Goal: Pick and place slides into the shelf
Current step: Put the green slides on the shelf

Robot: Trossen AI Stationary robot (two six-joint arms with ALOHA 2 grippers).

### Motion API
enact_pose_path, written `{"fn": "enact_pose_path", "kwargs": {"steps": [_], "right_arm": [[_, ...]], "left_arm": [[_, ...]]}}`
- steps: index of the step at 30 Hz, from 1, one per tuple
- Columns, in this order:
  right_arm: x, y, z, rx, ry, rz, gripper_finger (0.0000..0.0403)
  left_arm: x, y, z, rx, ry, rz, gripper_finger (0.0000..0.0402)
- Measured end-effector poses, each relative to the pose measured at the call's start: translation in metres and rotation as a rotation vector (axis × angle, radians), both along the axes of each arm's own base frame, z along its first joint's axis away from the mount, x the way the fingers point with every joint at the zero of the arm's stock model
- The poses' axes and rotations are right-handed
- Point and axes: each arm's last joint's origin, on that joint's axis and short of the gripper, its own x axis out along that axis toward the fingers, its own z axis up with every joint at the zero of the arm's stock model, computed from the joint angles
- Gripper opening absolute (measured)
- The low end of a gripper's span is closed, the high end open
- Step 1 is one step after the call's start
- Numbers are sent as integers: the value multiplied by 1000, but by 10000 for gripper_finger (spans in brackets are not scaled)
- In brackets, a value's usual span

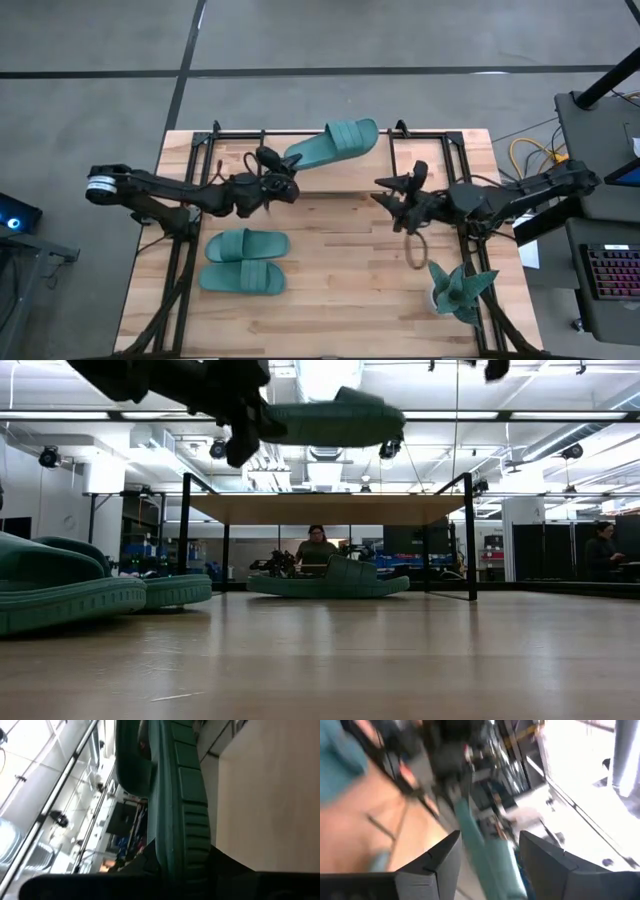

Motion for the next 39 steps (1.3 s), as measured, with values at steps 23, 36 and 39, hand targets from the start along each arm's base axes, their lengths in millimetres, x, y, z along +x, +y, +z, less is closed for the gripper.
{"fn": "enact_pose_path", "kwargs": {"steps": [23, 36, 39], "right_arm": [[15, -3, -20, -170, 163, -328, 187], [12, -7, -22, -191, 205, -490, 187], [12, -7, -23, -173, 194, -491, 187]], "left_arm": [[-1, -8, 0, -57, 2, -206, 41], [-1, -9, 1, -61, -2, -237, 41], [0, -10, 3, -62, -8, -275, 41]]}}
